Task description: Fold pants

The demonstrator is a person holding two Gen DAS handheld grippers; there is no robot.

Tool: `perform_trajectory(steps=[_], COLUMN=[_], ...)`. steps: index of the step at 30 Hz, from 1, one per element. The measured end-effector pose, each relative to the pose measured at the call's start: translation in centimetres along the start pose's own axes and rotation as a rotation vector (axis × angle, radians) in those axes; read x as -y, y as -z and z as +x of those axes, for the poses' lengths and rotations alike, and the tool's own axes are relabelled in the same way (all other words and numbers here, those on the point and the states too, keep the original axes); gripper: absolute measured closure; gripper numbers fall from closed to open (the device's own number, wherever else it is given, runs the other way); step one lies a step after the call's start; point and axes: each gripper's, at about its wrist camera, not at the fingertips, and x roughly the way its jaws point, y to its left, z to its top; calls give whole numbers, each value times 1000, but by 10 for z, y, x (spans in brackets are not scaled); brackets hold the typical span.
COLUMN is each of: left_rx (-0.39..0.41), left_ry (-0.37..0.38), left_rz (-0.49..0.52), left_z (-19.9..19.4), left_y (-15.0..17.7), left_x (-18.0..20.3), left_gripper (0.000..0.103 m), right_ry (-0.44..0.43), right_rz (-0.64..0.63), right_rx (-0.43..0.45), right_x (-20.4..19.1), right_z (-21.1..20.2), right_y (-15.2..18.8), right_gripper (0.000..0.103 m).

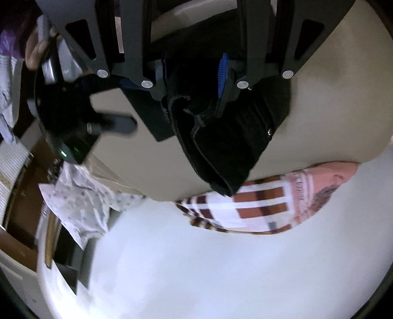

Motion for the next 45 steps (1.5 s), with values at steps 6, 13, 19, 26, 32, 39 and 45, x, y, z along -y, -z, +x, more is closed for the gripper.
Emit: perform_trajectory(steps=[6, 13, 19, 26, 32, 39, 45], left_rx=[-50, -102, -78, -43, -56, -26, 77], left_ry=[39, 57, 32, 68, 175, 206, 7], left_rz=[72, 165, 204, 279, 377, 396, 143], left_z=[27, 53, 66, 82, 96, 73, 34], left_y=[5, 18, 17, 14, 24, 29, 1], left_x=[34, 68, 77, 96, 124, 125, 38], left_gripper=[72, 72, 72, 71, 63, 55, 22], right_ry=[-133, -35, 179, 291, 312, 293, 244], right_rz=[156, 102, -12, -78, -39, 53, 46], right_rx=[-39, -89, -151, -135, -101, -52, -67], right_x=[15, 6, 0, 5, 32, 69, 61], right_z=[-2, -6, -10, -29, -51, -72, -63], right_y=[-22, -45, -59, -71, -71, -61, -62], right_gripper=[0, 1, 61, 80, 84, 87, 49])
